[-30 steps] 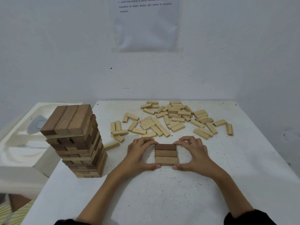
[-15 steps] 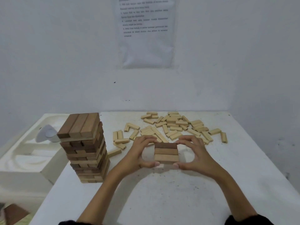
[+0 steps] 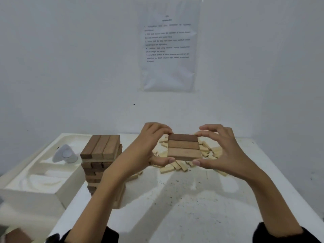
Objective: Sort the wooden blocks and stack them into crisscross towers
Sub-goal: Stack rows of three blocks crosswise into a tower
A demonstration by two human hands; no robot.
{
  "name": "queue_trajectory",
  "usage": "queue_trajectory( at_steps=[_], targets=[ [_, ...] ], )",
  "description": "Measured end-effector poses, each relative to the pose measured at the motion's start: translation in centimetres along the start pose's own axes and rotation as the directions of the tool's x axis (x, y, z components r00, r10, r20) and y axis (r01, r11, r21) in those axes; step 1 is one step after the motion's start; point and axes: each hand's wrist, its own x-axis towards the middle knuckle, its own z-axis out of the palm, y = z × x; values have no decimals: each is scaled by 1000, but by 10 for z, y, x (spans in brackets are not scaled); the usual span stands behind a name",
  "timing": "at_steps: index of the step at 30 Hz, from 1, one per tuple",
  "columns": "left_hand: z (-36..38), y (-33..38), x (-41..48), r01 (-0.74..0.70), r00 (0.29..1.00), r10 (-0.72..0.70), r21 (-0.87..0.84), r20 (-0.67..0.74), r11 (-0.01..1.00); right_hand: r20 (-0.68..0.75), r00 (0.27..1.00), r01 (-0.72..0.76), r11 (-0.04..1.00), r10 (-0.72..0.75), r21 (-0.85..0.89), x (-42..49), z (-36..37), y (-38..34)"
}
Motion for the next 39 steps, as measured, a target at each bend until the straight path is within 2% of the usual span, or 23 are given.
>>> queue_trajectory(
  at_steps=[8, 14, 17, 19, 20, 21, 22, 23, 24, 25, 26, 28, 30, 31, 33, 35, 39],
  targets=[
    [-71, -16, -9, 20, 1000, -18, 200, -14, 980, 16, 996, 90, 996, -90, 29, 41, 19, -46],
    [-111, -39, -38, 173, 985, -174, 69, 4, 982, 70, 990, 113, 989, -119, 92, 67, 59, -76],
    [-110, -47, -53, 267, 963, -266, -2, 42, 964, 167, 986, 7, 994, -25, 108, 73, 78, -77],
    [-110, -50, -66, 289, 955, -292, -40, -60, 956, 165, 986, -52, 989, 28, 141, 72, 82, -69],
    [-110, -49, -74, 267, 945, -270, -37, -186, 963, 149, 988, -52, 990, 32, 129, 71, 81, -65],
    [-108, -43, -79, 227, 906, -222, -27, -361, 973, 124, 992, -42, 993, 29, 106, 69, 81, -60],
    [-103, -41, -90, 187, 812, -166, -20, -560, 982, 93, 995, -31, 995, 23, 91, 68, 80, -54],
    [-92, -38, -102, 168, 672, -133, -26, -728, 986, 66, 998, -26, 996, 21, 85, 64, 81, -49],
    [-78, -35, -117, 174, 544, -134, -45, -828, 984, 42, 999, -26, 995, 22, 92, 59, 85, -43],
    [-62, -30, -130, 196, 500, -167, -77, -850, 978, 20, 999, -28, 994, 26, 103, 53, 91, -34],
    [-44, -22, -141, 228, 536, -204, -92, -820, 969, 4, 999, -47, 992, 47, 119, 47, 99, -24],
    [-8, -4, -158, 258, 701, -235, -67, -674, 964, 2, 993, -115, 982, 116, 148, 38, 119, -5],
    [22, 8, -165, 230, 847, -192, 16, -496, 973, 33, 985, -172, 975, 169, 140, 33, 139, 9],
    [36, 11, -165, 217, 890, -180, 42, -419, 975, 60, 980, -195, 972, 189, 134, 31, 148, 12],
    [57, 4, -171, 255, 924, -222, 67, -312, 965, 122, 972, -217, 967, 201, 135, 26, 165, 15],
    [70, -1, -168, 300, 933, -277, 68, -231, 952, 177, 972, -173, 979, 152, 108, 22, 178, 18],
    [86, -2, -157, 312, 943, -297, 91, -148, 946, 266, 959, -110, 993, 94, 43, 21, 190, 20]
  ],
)
